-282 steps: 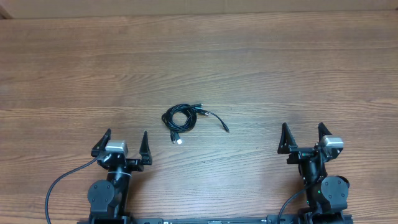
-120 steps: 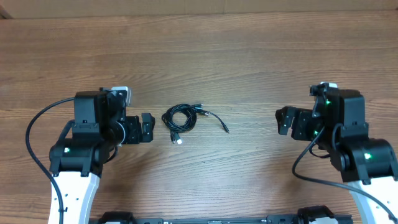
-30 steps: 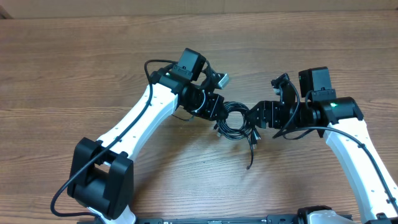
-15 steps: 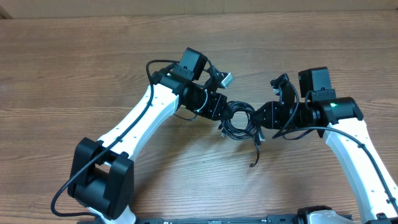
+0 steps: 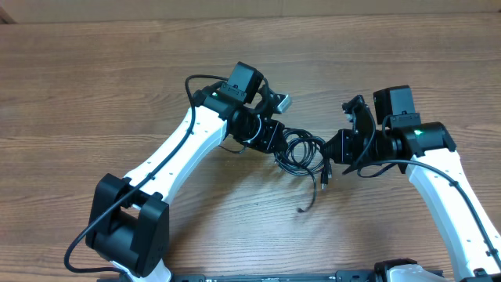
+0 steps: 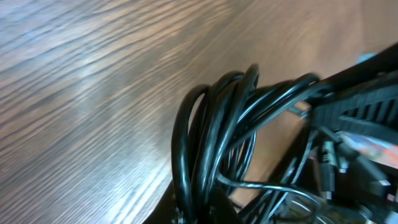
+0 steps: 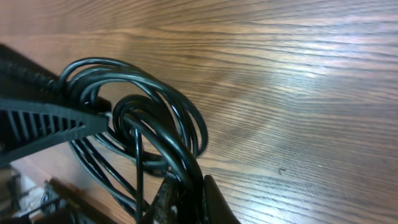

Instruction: Untangle cables

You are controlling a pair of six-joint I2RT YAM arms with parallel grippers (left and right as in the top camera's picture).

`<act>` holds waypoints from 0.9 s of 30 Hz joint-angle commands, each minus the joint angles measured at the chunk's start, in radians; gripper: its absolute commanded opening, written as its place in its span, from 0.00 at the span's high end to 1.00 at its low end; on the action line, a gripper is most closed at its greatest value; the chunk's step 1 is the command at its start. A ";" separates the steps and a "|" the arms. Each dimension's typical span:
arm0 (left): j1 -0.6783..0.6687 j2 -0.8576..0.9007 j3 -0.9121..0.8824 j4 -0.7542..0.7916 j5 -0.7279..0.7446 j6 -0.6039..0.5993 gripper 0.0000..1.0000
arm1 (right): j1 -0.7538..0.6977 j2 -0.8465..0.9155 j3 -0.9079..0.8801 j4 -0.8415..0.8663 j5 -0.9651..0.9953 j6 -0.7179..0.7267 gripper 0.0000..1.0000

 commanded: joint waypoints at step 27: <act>0.032 -0.017 0.021 -0.019 0.192 0.135 0.96 | -0.009 -0.003 0.023 0.003 -0.060 -0.142 0.59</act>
